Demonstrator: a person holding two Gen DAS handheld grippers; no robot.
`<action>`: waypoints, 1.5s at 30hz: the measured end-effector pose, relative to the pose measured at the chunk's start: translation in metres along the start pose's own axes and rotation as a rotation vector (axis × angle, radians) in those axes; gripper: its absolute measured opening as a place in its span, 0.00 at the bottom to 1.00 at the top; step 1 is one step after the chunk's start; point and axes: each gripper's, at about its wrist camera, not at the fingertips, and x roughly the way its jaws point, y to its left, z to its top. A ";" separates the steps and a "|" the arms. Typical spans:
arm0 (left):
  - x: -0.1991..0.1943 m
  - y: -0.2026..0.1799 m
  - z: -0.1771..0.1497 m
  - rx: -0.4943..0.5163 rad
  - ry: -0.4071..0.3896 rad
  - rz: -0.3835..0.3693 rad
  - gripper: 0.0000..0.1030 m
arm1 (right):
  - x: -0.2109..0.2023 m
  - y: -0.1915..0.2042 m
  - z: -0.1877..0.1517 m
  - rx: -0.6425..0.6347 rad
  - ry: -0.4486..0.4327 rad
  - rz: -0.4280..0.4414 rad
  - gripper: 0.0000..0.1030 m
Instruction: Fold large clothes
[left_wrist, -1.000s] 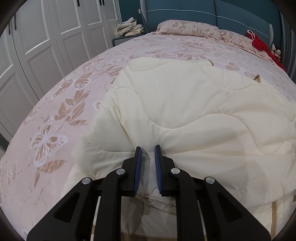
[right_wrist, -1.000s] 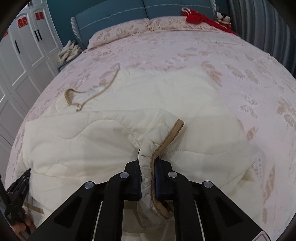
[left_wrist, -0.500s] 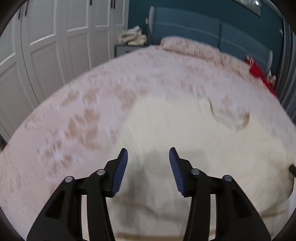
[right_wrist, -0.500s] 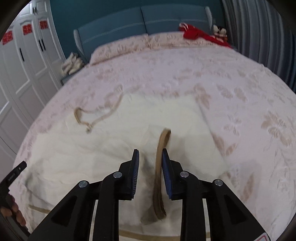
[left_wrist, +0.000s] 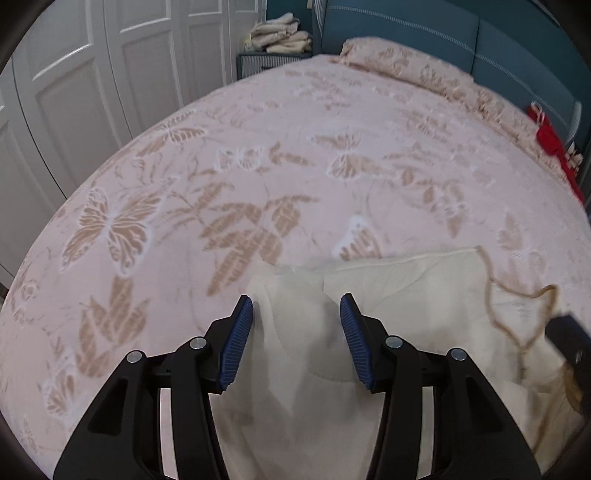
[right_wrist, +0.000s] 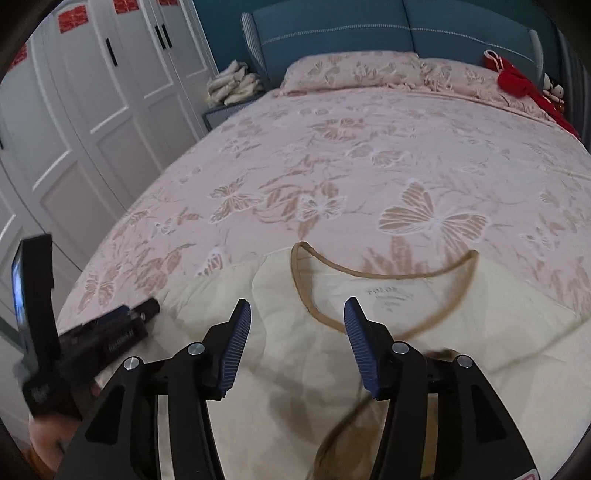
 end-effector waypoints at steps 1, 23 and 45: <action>0.007 0.001 -0.004 -0.002 0.007 0.000 0.48 | 0.001 0.002 0.004 0.013 0.006 -0.010 0.51; 0.030 0.005 -0.030 -0.035 -0.090 0.028 0.68 | 0.074 0.012 -0.010 0.009 0.100 -0.042 0.49; 0.011 0.006 -0.016 -0.024 -0.077 0.040 0.70 | -0.034 -0.122 -0.022 0.257 -0.152 -0.226 0.10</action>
